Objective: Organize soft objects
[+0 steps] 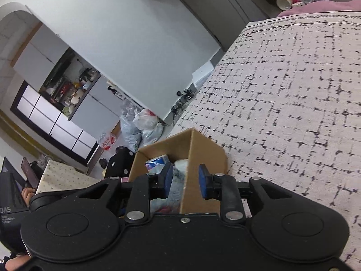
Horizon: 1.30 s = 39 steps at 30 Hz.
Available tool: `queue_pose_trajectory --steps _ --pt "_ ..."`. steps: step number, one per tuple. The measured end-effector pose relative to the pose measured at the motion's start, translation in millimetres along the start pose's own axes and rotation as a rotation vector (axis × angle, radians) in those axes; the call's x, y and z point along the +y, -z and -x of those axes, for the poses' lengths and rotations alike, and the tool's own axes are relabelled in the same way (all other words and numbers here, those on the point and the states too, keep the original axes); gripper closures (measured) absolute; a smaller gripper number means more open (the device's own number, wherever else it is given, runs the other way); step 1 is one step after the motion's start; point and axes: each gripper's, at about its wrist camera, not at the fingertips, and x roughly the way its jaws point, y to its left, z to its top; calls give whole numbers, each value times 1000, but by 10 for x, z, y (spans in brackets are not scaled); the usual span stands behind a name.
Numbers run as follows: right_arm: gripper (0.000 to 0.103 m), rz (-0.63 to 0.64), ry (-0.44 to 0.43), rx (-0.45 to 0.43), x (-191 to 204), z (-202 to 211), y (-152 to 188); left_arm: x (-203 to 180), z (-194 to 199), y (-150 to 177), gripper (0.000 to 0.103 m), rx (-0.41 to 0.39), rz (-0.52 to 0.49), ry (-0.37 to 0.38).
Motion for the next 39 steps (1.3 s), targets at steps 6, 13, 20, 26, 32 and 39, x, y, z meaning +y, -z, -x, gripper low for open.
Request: queue_pose_trajectory --steps 6,13,20,26,32,39 --pt "59 -11 40 -26 -67 213 -20 -117 140 76 53 -14 -40 -44" --pt "51 29 82 -12 -28 463 3 -261 284 167 38 17 -91 -81" --pt "35 45 200 -31 5 834 48 -425 587 273 23 -9 -168 -81" --pt "20 23 263 -76 18 1191 130 -509 841 393 17 -14 -229 -46" --pt "9 27 289 -127 99 1505 161 -528 1095 523 12 -19 -266 -32" --pt "0 60 296 -136 253 1763 227 -535 1408 610 8 -42 -310 -21"
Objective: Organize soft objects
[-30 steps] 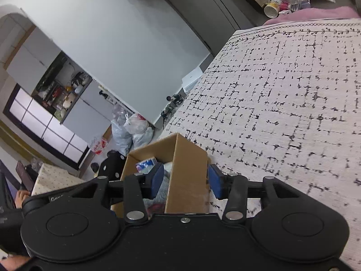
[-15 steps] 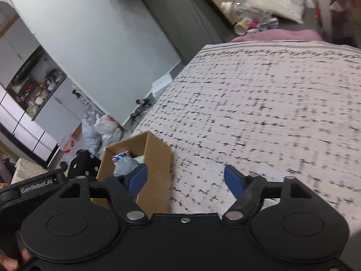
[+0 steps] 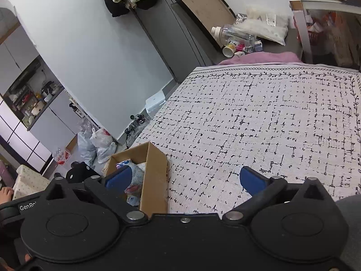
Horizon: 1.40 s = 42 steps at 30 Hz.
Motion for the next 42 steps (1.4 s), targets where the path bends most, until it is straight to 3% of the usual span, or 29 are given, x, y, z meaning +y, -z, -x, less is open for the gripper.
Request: queue_pose_trajectory --steps 8,26,42 --pt "0 25 -13 -7 141 330 -11 9 352 71 1 -41 -41 24" --pt "0 110 13 -21 311 919 100 91 923 290 1 -98 -61 49" --pt "0 127 40 -25 242 1199 234 23 1204 519 1 -127 -159 53"
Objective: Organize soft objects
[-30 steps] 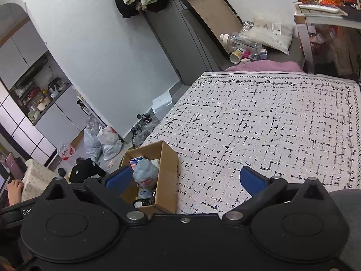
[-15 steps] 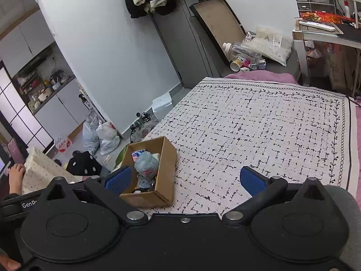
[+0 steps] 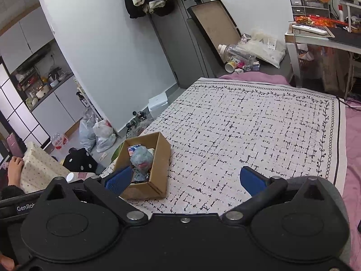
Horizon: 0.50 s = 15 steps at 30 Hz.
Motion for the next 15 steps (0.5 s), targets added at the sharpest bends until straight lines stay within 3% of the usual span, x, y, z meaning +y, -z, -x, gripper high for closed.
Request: queue_pose_trajectory --steps 15 --pt "0 41 41 31 19 10 90 32 104 115 1 -12 -28 4"
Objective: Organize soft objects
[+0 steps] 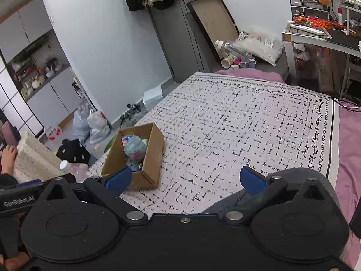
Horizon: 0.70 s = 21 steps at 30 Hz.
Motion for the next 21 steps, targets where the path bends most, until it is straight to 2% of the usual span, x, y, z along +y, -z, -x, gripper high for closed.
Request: queue_pose_trajectory --steps 12,21 --pt "0 19 3 12 33 -35 51 108 -2 43 0 11 15 10" --pt "0 51 -6 29 114 -78 106 162 -10 67 1 12 17 -16"
